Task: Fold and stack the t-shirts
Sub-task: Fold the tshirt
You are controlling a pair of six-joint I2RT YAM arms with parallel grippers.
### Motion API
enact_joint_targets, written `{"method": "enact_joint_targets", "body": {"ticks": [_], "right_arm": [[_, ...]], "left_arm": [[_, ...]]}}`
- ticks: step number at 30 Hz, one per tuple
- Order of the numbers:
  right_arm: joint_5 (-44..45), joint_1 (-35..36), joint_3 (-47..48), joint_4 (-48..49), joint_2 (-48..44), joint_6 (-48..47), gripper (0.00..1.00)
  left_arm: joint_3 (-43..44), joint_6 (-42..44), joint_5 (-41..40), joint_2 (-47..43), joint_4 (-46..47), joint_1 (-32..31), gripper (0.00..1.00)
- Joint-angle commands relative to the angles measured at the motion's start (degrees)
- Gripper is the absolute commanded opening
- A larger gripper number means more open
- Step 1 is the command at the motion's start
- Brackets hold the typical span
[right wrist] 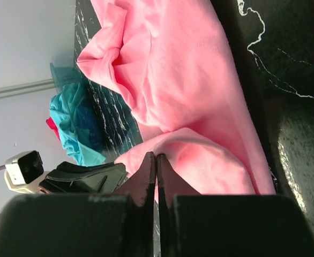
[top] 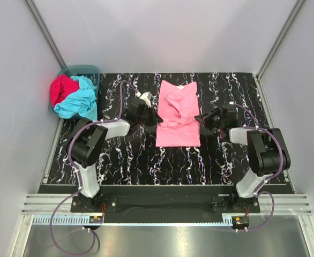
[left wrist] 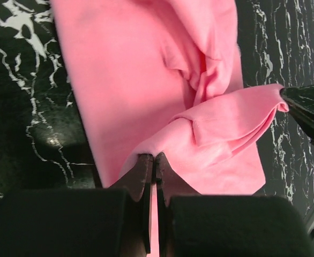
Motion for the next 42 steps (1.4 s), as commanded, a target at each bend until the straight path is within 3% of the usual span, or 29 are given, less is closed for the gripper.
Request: {"method": "enact_joint_targets", "body": {"ticks": [1,16,29,35,37,42], "right_arm": [[1.2,-0.2,2.1,3.3,1.4,0.9,0.00],[1.8,-1.8,2.9,5.0,5.0,1.4,0.00],[1.8,-2.3,9.0,4.3,7.6,2.0,0.00],[1.7,-2.4,10.3,4.3,9.6,2.0,0.00],[1.9,-2.3,10.1,4.3,10.1,2.0,0.00],[1.9,-2.4,9.9,5.0,10.8,2.0,0.00]], "left_arm": [[-0.3,0.1,-0.3,0.3,3.3,0.7,0.00],[2.3,-0.2,0.9,3.5,3.5,1.7,0.00],[11.3,1.3,1.3,5.5,-1.7,1.8,0.09],[13.5,1.6,1.8,6.6,-3.1,1.9,0.40],[13.7,1.5,1.7,6.9,-3.6,1.9,0.60],[12.9,1.6,1.5,7.0,-3.3,2.0,0.65]]}}
